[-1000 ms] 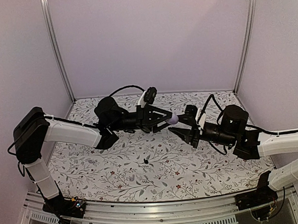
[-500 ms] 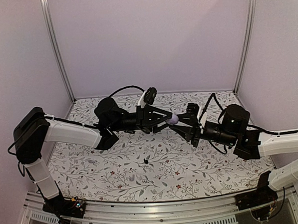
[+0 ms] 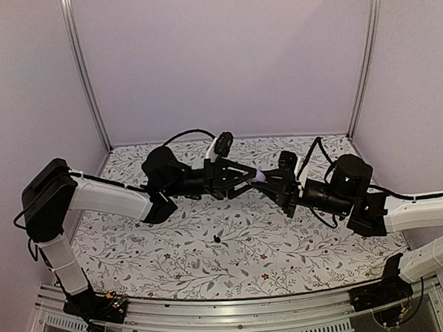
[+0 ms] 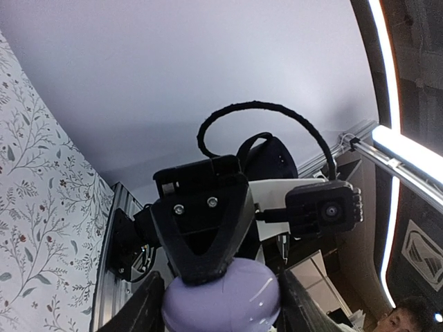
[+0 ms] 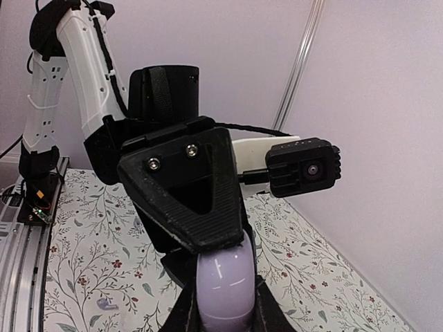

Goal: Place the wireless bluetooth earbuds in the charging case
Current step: Pass from the left arm to the right, then open the charging case.

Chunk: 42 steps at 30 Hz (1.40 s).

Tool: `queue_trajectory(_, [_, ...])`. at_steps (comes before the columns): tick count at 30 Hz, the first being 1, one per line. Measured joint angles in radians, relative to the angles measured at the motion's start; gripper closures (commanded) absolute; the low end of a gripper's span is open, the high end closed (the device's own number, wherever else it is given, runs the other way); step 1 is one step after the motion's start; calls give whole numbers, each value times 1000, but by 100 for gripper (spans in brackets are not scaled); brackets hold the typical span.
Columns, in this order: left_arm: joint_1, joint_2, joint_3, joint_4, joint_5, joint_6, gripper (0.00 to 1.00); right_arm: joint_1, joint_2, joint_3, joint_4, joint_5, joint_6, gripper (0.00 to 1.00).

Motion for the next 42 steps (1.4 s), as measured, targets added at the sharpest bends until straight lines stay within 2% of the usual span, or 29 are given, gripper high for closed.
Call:
queue_trajectory(2, [0, 0, -2, 5, -1, 0, 73, 0, 0, 0, 1, 0, -2, 72])
queue_trajectory(4, [0, 0, -3, 7, -1, 0, 73, 0, 1, 0, 1, -1, 1, 69])
queue_trajectory(16, [-1, 0, -8, 38, -7, -13, 72, 1, 10, 0, 4, 6, 2, 85])
queue_trajectory(17, [-1, 0, -9, 39, -7, -13, 68, 1, 10, 0, 4, 6, 3, 87])
queue_trajectory(19, [-1, 0, -10, 40, -8, -13, 53, 1, 10, 0, 4, 6, 2, 91])
queue_trajectory(24, [-3, 0, -26, 50, -12, 5, 5, 1, 10, -2, -1, 5, 2, 97])
queue_trajectory(25, [-2, -2, -36, 49, -13, 14, 1, 1, 8, -2, -2, 4, 3, 98])
queue_trajectory(27, [7, -10, -56, 24, -9, 54, 0, 1, 2, -2, -11, 3, 8, 99])
queue_trajectory(31, [37, -106, -94, -163, -32, 226, 0, 1, -22, -2, -43, -9, 35, 99])
queue_trajectory(36, [49, -334, -70, -494, -177, 603, 0, -2, -43, -2, -111, -48, 86, 100])
queue_trajectory(42, [16, -476, -59, -653, -257, 954, 1, -24, -39, 19, -205, -164, 159, 100])
